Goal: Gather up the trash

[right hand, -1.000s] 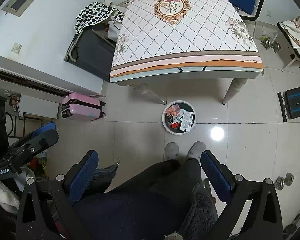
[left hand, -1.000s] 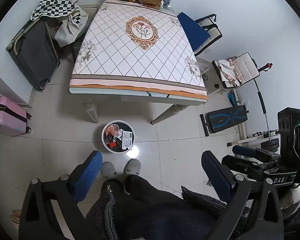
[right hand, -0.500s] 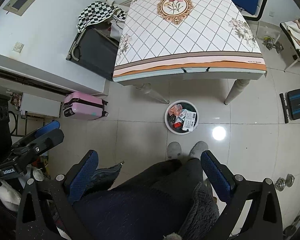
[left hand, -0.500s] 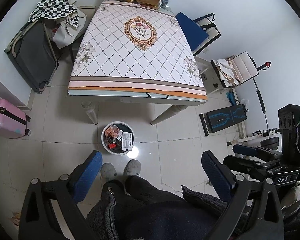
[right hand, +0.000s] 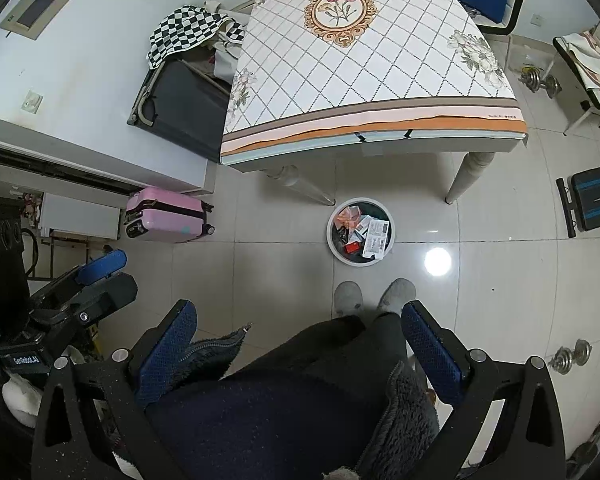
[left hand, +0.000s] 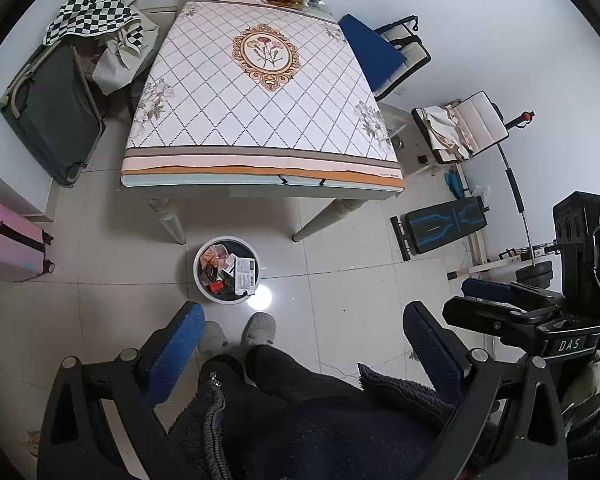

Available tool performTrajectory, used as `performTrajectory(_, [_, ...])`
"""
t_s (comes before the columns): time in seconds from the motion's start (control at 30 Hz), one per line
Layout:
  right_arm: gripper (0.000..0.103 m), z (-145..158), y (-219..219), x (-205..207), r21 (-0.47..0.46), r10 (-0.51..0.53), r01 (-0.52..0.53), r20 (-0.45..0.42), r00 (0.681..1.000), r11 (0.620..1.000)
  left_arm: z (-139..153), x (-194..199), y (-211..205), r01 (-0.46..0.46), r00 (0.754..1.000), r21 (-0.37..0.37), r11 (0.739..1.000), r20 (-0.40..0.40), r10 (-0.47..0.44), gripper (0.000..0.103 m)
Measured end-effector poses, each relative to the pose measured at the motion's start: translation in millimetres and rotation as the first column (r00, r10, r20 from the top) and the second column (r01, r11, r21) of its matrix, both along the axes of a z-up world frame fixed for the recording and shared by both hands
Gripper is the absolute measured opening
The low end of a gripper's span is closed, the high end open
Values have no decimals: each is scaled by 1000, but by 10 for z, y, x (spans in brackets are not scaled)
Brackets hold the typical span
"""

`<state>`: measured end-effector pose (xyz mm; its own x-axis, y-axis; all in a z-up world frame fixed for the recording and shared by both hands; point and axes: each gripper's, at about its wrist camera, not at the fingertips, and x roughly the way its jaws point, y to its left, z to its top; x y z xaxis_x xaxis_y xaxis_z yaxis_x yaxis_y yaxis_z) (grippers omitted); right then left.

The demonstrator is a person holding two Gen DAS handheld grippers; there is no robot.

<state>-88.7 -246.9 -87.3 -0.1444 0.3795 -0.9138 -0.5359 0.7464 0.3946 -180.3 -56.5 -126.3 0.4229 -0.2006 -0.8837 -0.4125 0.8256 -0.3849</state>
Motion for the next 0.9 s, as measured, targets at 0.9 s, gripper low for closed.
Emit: performTrajectory(0.9, [103,24,-55,68,-16,15,-15,0,1000,1000,-26,42,-55,0,1000,-7,1000,2,0,102])
